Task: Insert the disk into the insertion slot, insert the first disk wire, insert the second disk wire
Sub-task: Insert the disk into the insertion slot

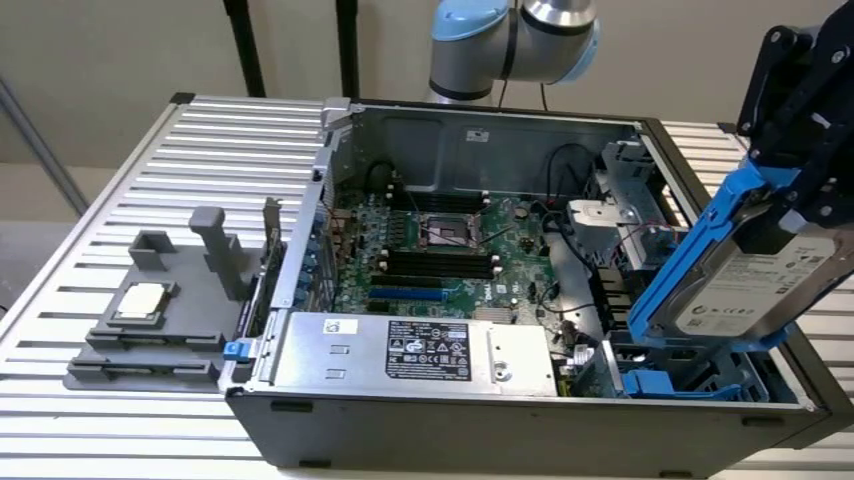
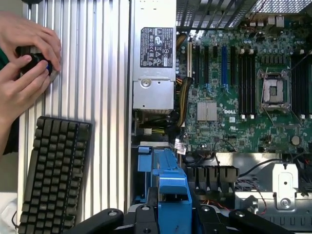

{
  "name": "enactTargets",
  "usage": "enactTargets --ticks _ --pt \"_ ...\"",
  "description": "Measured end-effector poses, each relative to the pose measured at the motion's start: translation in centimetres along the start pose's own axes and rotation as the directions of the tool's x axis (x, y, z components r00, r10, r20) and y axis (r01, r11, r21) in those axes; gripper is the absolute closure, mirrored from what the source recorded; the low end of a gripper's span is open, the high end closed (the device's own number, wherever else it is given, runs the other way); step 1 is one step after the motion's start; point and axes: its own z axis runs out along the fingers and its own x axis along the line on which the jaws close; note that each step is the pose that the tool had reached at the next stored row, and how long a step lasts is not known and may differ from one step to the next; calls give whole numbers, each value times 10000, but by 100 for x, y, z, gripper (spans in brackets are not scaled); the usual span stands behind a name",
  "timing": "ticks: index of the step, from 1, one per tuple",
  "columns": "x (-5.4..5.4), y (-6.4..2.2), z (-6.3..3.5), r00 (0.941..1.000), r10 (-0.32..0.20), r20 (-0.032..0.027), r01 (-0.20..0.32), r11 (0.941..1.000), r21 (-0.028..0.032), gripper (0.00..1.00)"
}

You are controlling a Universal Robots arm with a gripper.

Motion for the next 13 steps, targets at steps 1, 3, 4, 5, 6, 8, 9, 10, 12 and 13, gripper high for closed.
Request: enactTargets --ticks 1,3,4,5,6,8,9,10,12,13 --pt "0 -1 18 10000 -41 3 41 10000 1 68" --pt "2 -2 54 9999 -119 17 119 9999 2 68" --pt "2 -3 71 9999 -156 22 156 9999 2 68" --pt "2 -3 89 9998 -191 28 191 9998 2 68" --pt "3 -4 109 9998 -219 37 219 9998 2 68" --pt "3 -6 144 9997 -253 56 253 9997 2 68" --pt "5 -6 160 9996 -257 73 257 9997 3 68" --pt "9 -6 171 9996 -260 90 260 9997 3 68" --pt "23 -7 188 9996 -261 133 261 9997 3 68" --pt "30 -7 196 9995 -263 153 263 9997 5 68"
